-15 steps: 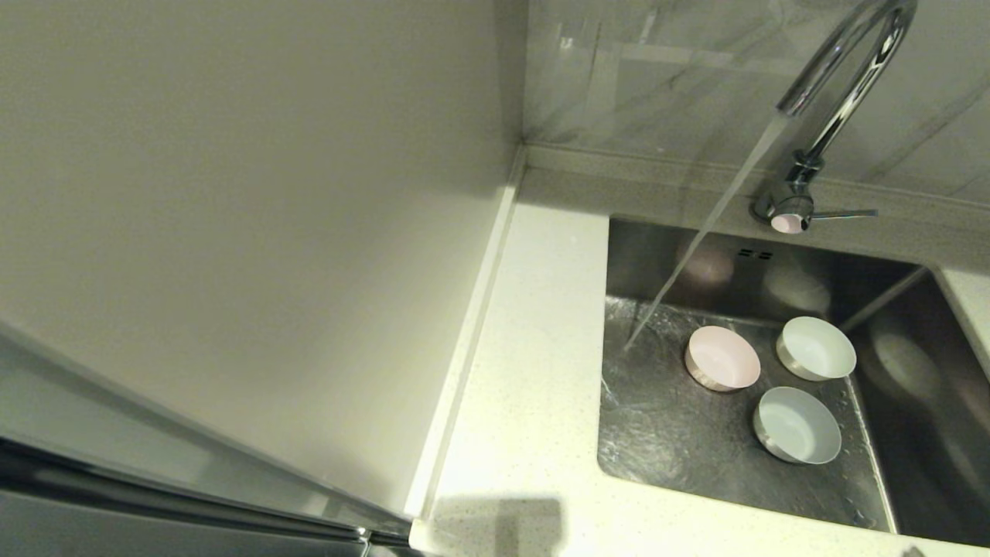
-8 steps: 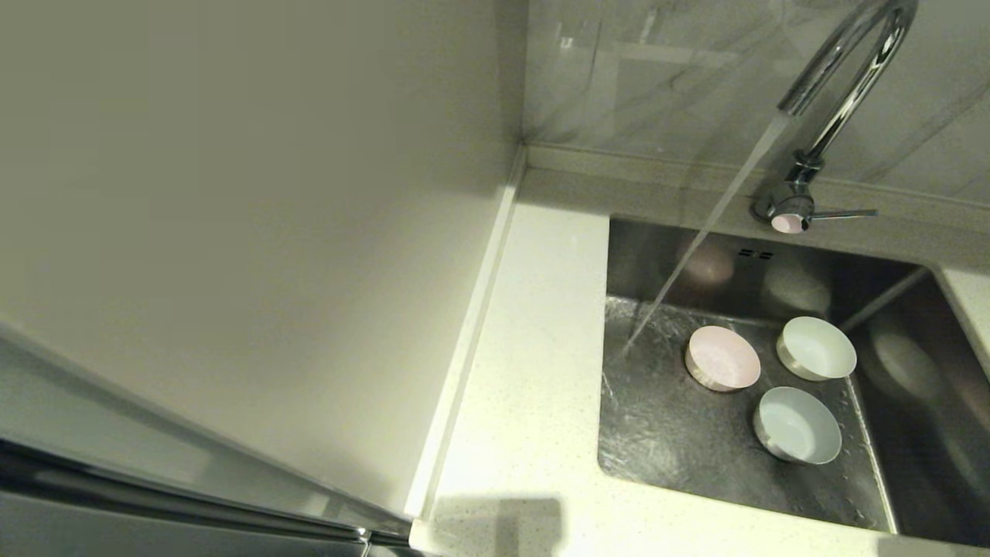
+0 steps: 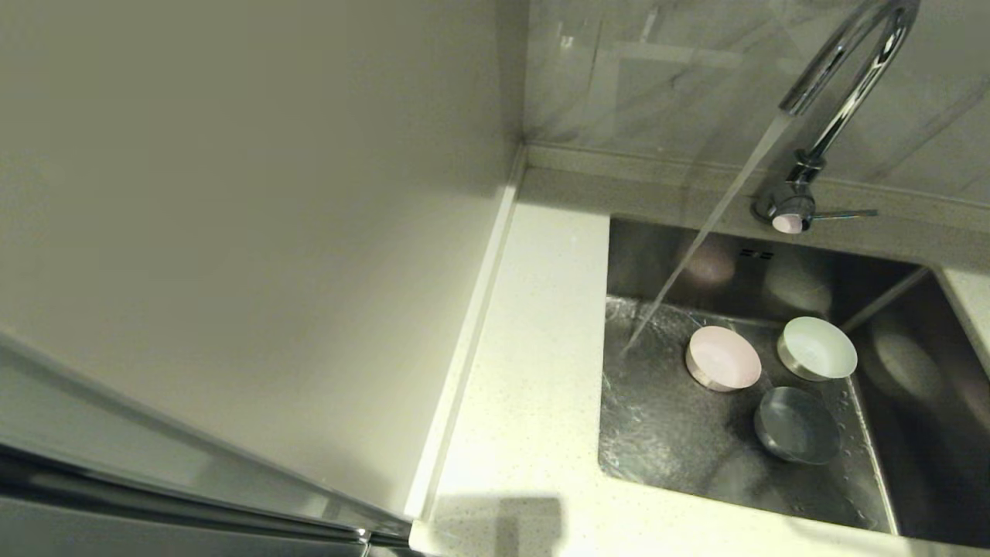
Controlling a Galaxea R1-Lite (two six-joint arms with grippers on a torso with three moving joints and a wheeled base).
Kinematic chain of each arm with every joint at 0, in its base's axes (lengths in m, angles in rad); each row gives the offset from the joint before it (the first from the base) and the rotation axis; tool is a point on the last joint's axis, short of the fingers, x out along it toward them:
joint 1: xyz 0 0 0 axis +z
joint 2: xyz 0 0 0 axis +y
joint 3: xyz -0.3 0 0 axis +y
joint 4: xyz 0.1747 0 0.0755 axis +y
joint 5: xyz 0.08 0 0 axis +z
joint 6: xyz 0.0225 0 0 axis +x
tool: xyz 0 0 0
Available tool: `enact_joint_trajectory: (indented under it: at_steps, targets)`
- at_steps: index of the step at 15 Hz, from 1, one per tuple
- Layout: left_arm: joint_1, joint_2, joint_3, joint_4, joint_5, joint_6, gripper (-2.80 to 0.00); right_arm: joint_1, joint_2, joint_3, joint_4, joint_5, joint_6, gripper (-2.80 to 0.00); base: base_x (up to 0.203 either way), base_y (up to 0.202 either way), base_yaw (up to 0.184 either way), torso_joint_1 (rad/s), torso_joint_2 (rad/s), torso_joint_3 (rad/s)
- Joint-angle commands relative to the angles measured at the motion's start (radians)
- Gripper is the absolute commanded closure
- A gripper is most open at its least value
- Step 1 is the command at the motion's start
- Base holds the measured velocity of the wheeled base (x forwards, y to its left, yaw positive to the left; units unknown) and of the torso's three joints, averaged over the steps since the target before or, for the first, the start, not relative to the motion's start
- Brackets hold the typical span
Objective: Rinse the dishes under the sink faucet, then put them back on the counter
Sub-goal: Wait for the water to rinse the bowl
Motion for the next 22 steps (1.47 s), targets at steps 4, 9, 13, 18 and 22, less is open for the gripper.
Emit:
enact_joint_trajectory:
  at_steps: [4,9,13,18,22]
  targets:
    - [0.0,-0.003,0.0,-0.001,0.0,0.0,0.0,-0.074,0.332,-0.007,-0.139,0.019,-0.09,0.0,0.0,0.0,0.0,0.0,0.0,0.0]
    - [0.0,-0.003,0.0,-0.001,0.0,0.0,0.0,-0.075,0.559,0.001,-0.456,-0.145,-0.292,0.0,0.0,0.0,0.0,0.0,0.0,0.0]
    - [0.0,-0.003,0.0,-0.001,0.0,0.001,0.0,-0.081,0.667,-0.113,-0.565,-0.228,-0.333,0.0,0.0,0.0,0.0,0.0,0.0,0.0]
    - [0.0,-0.003,0.0,-0.001,0.0,0.001,0.0,-0.111,0.744,-0.142,-0.568,-0.265,-0.334,0.0,0.0,0.0,0.0,0.0,0.0,0.0]
    - [-0.001,-0.003,0.0,-0.001,0.001,0.0,0.0,-0.133,0.782,-0.145,-0.569,-0.28,-0.329,0.0,0.0,0.0,0.0,0.0,0.0,0.0]
